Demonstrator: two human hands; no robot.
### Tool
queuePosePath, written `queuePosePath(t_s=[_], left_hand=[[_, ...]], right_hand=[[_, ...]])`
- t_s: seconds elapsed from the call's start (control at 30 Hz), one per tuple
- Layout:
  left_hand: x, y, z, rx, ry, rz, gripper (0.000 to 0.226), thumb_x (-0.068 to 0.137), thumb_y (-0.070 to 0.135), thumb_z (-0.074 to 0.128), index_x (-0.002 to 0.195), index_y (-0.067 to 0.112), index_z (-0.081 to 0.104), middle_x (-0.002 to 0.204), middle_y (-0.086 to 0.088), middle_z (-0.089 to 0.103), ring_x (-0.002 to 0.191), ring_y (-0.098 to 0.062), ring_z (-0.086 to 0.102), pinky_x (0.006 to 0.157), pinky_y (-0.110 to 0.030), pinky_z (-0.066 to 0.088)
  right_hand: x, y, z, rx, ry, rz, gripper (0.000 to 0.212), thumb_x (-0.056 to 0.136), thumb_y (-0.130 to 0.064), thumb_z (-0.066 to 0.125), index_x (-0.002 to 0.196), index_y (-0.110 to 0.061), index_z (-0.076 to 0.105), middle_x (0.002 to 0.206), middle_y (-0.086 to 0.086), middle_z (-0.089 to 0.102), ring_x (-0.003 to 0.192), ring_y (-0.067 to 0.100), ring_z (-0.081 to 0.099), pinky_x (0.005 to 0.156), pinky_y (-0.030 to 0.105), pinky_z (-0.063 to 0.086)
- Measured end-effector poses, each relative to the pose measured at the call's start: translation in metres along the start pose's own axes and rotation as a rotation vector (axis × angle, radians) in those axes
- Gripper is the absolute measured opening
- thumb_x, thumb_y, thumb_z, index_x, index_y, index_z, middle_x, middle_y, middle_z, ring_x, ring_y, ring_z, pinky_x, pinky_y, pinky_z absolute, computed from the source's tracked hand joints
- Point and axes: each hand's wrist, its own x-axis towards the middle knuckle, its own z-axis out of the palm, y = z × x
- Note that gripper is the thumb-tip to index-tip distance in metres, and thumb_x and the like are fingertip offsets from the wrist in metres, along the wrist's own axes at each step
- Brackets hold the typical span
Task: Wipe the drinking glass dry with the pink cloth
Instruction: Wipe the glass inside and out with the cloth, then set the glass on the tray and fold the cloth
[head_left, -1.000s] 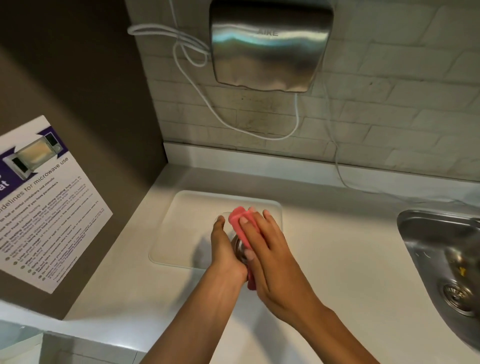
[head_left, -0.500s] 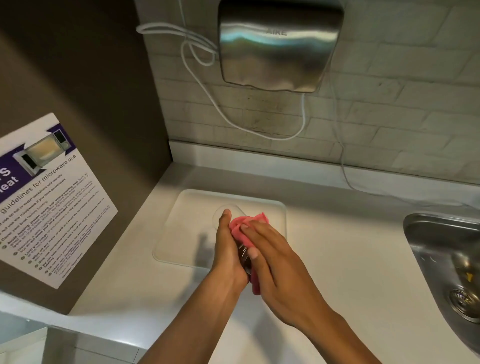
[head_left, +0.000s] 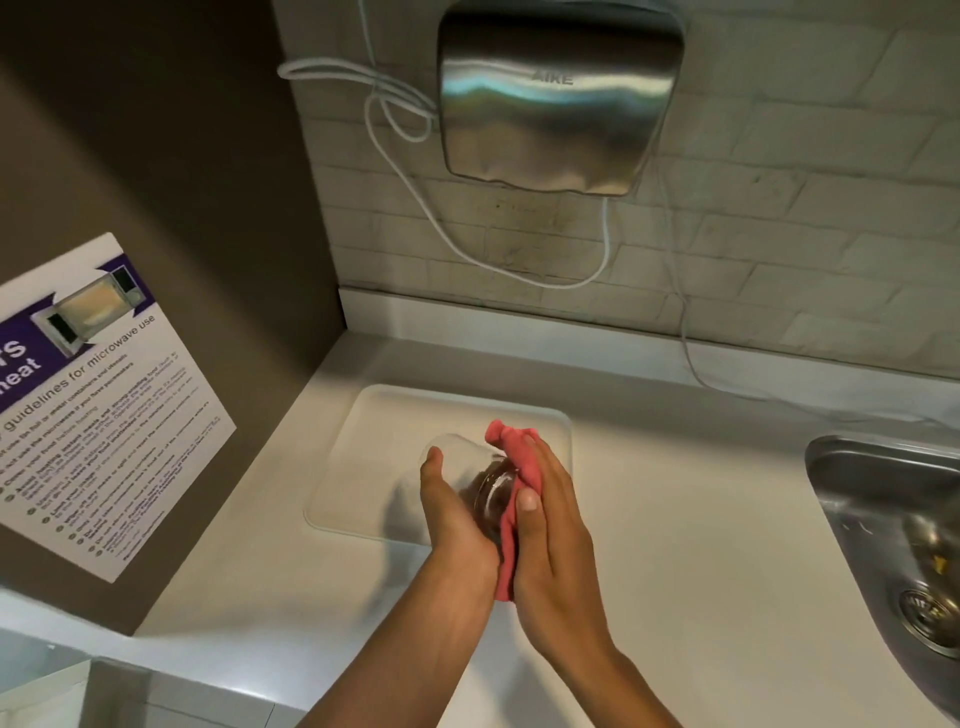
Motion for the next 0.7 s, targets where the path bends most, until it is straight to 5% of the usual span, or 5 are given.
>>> queuePosePath(t_s=[0.17,0.37,0.5,0.6,0.7], left_hand=[[-0.001,-0.017,-0.006,-0.065,-0.059,-0.004,0.07,0.094,0.062,0.056,0.07,0.004,0.087,0.081,-0.018,0.083,0.068,-0.031,0.083,0.061,-0.036,0.064],[-0.007,-0.014,-0.003,0.047,-0.035,0.025,0.077,0.082,0.075,0.061,0.107,0.006,0.084,0.103,-0.023,0.083,0.087,-0.039,0.083,0.063,-0.042,0.067],[-0.007,0.0,0.013,0.291,0.097,0.241,0.073,0.093,0.076,0.049,0.112,0.01,0.073,0.103,-0.018,0.083,0.098,-0.04,0.079,0.092,-0.052,0.063],[-0.004,0.008,0.028,0.315,0.135,0.367,0.059,0.095,0.071,0.053,0.097,0.013,0.067,0.094,-0.011,0.081,0.091,-0.034,0.077,0.089,-0.049,0.061],[0.002,0.019,0.037,0.272,0.119,0.428,0.06,0.094,0.068,0.059,0.106,0.009,0.068,0.105,-0.014,0.077,0.094,-0.032,0.076,0.091,-0.051,0.061]], right_hand=[[0.014,0.0,-0.012,0.077,-0.052,0.036,0.043,0.109,-0.03,0.032,0.144,-0.025,0.055,0.144,-0.01,0.061,0.137,0.005,0.052,0.113,0.018,0.04],[0.016,-0.009,-0.006,0.342,0.011,0.189,0.041,0.107,-0.042,0.036,0.136,-0.03,0.061,0.138,-0.015,0.067,0.131,0.005,0.059,0.112,0.026,0.046],[0.006,-0.007,-0.002,0.439,0.083,0.26,0.036,0.103,-0.04,0.055,0.138,-0.039,0.06,0.137,-0.011,0.068,0.128,0.012,0.063,0.104,0.03,0.053],[0.006,-0.003,-0.001,0.682,0.122,0.417,0.032,0.108,-0.028,0.049,0.136,-0.033,0.064,0.13,0.003,0.073,0.12,0.023,0.07,0.096,0.034,0.059],[0.005,0.004,-0.003,0.851,0.181,0.574,0.037,0.107,-0.012,0.044,0.133,-0.025,0.067,0.124,0.013,0.076,0.113,0.033,0.073,0.098,0.052,0.058]])
